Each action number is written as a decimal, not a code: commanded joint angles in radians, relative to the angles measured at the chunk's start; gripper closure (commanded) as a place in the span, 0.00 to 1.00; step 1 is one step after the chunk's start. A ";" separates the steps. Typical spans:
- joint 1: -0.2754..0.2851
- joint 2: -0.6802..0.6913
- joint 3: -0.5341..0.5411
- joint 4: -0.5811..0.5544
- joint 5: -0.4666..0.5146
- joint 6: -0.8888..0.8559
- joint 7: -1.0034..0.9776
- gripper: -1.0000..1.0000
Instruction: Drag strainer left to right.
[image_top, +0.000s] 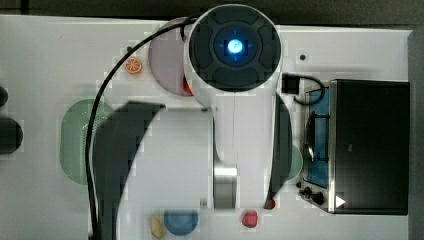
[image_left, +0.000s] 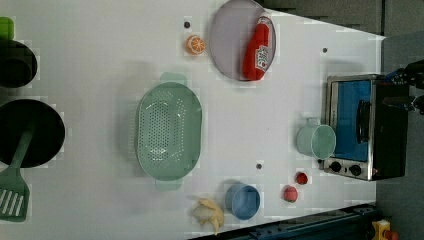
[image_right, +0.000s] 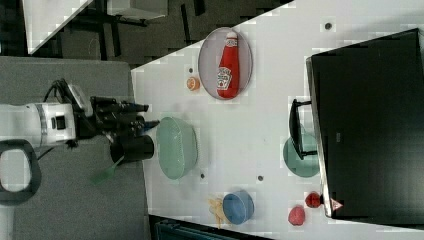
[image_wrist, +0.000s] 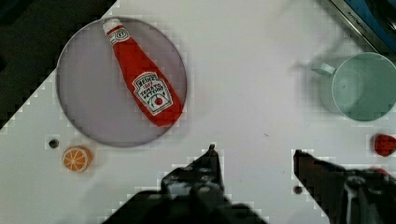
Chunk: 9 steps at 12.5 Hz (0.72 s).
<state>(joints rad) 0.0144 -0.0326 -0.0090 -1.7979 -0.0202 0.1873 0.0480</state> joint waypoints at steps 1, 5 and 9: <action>-0.034 -0.415 -0.046 -0.201 -0.001 -0.186 -0.024 0.21; -0.025 -0.406 -0.021 -0.201 0.021 -0.165 -0.023 0.00; 0.006 -0.319 0.148 -0.202 0.055 -0.134 0.105 0.00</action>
<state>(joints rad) -0.0292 -0.4604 0.0648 -1.9326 0.0363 0.0739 0.0840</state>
